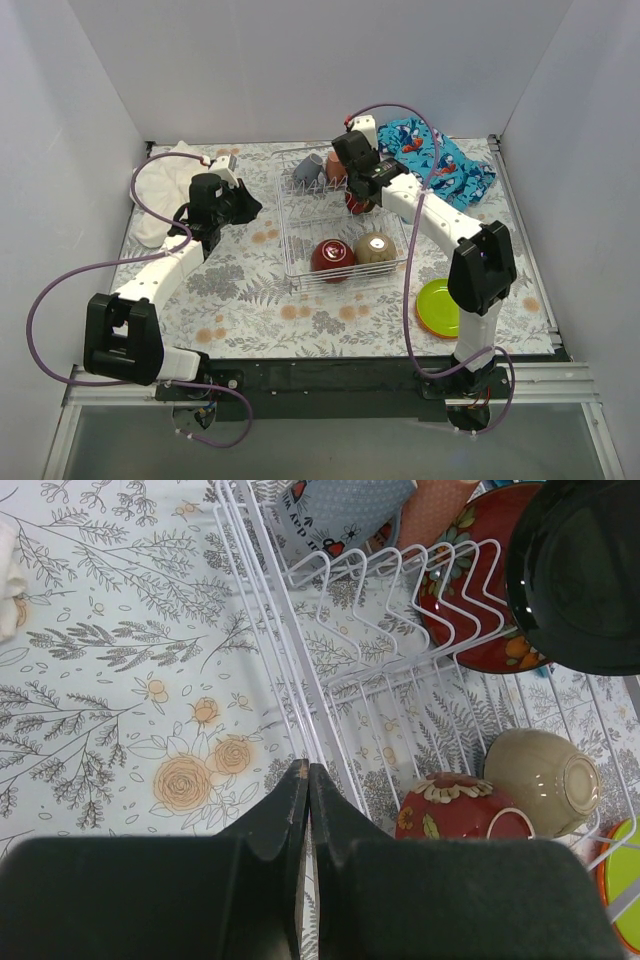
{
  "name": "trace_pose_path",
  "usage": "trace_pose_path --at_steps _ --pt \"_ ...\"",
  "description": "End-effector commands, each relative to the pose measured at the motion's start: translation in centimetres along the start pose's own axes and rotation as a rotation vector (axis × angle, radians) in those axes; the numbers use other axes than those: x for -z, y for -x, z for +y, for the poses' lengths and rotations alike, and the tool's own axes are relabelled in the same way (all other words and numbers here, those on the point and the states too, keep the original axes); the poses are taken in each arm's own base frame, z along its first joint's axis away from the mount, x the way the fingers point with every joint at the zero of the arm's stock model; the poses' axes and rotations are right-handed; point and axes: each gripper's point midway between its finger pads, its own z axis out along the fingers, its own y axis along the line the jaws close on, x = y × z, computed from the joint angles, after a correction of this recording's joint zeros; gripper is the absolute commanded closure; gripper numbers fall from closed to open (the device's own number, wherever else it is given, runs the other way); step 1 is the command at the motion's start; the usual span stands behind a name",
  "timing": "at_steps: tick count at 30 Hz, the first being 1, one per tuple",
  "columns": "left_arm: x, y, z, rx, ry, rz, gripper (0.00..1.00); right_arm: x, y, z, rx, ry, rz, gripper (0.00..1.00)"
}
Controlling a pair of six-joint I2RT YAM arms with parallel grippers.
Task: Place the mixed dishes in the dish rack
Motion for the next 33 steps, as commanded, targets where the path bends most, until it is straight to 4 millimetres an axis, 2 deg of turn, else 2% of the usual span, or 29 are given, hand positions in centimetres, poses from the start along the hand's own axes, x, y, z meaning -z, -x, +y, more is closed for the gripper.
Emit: trace_pose_path --at_steps 1,10,13,16,17,18,20,21,22,23,24,25,26,29,33 --pt "0.5 0.8 -0.5 -0.008 -0.010 -0.032 1.00 -0.4 2.2 -0.4 -0.060 -0.028 -0.053 0.99" --pt "0.4 0.9 -0.4 -0.016 -0.009 -0.037 1.00 -2.8 0.4 0.0 -0.029 -0.043 -0.005 0.99" --pt "-0.1 1.1 -0.6 -0.037 -0.022 -0.035 1.00 -3.9 -0.7 0.2 -0.017 -0.045 0.025 0.99" --pt "-0.9 3.1 -1.3 -0.083 -0.054 -0.079 1.00 -4.6 -1.4 0.5 -0.006 -0.033 0.045 0.99" --pt "-1.6 3.2 -1.5 -0.094 -0.068 -0.069 1.00 -4.7 -1.6 0.5 -0.002 -0.034 0.050 0.99" --pt "-1.9 4.4 -2.1 -0.112 -0.091 -0.089 1.00 -4.8 -1.7 0.5 -0.004 -0.034 0.052 0.99" --pt "-3.2 5.0 -2.4 -0.139 -0.114 -0.095 1.00 -5.0 -1.8 0.4 0.004 -0.031 0.059 0.99" --pt "-3.6 6.0 -3.1 -0.150 -0.139 -0.111 1.00 -5.0 -1.8 0.5 0.003 -0.027 0.057 0.99" --pt "-3.9 6.9 -3.4 -0.159 -0.152 -0.131 1.00 -5.0 -1.7 0.5 0.006 -0.022 0.058 0.94" --pt "-4.5 7.1 -3.5 -0.165 -0.165 -0.133 1.00 -5.0 -1.8 0.6 0.011 -0.007 0.064 0.85" --pt "-5.6 6.5 -3.6 -0.169 -0.190 -0.109 1.00 -5.0 -2.0 0.6 0.026 0.004 0.069 0.80" --pt "-6.0 7.9 -4.4 -0.183 -0.218 -0.139 1.00 -4.9 -1.9 0.5 0.030 0.013 0.070 0.75" --pt "-6.6 8.1 -4.5 -0.182 -0.230 -0.140 1.00 -4.8 -1.9 0.6 0.033 0.026 0.071 0.65" --pt "-8.6 9.0 -5.4 -0.174 -0.289 -0.150 1.00 -4.4 -1.9 0.2 0.035 0.038 0.072 0.56" --pt "-11.0 10.2 -7.0 -0.198 -0.336 -0.177 1.00 -3.4 -1.4 -0.5 0.028 0.047 0.067 0.51"
